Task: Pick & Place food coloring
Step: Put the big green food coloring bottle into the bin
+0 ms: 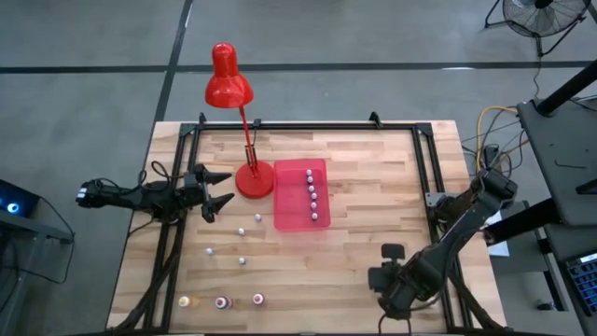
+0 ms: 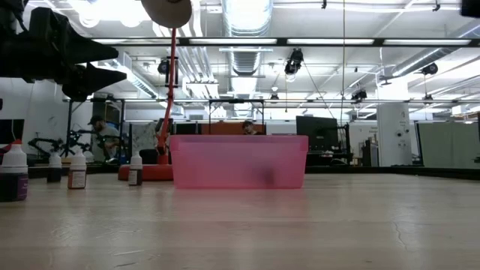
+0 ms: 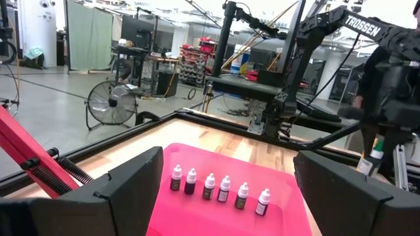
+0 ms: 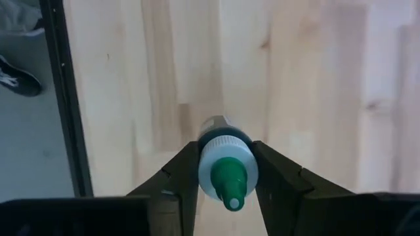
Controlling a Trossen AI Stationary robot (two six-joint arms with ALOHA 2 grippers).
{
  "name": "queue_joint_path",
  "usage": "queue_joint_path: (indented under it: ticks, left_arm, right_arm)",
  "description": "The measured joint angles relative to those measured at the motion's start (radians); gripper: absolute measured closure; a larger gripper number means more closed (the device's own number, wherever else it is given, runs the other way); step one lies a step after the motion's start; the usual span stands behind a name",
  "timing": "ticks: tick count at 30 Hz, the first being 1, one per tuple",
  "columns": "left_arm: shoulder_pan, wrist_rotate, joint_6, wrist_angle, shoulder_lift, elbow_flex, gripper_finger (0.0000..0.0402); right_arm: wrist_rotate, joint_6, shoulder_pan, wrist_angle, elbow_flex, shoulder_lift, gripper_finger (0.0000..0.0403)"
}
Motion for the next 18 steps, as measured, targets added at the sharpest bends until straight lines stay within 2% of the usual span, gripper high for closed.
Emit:
queue_joint_path:
  ticks: [7,18]
  left_arm:
    - [0.000,0.000,0.000,0.000,0.000,0.000,0.0087]
    - [0.000,0.000,0.000,0.000,0.000,0.000,0.0087]
  right_arm:
    - [0.050,-0.179,-0.126,-0.094,0.114,-0.008,0.0295]
    - [0.072,-0.480,-0.498,-0.126,0.245,-0.034,0.0295]
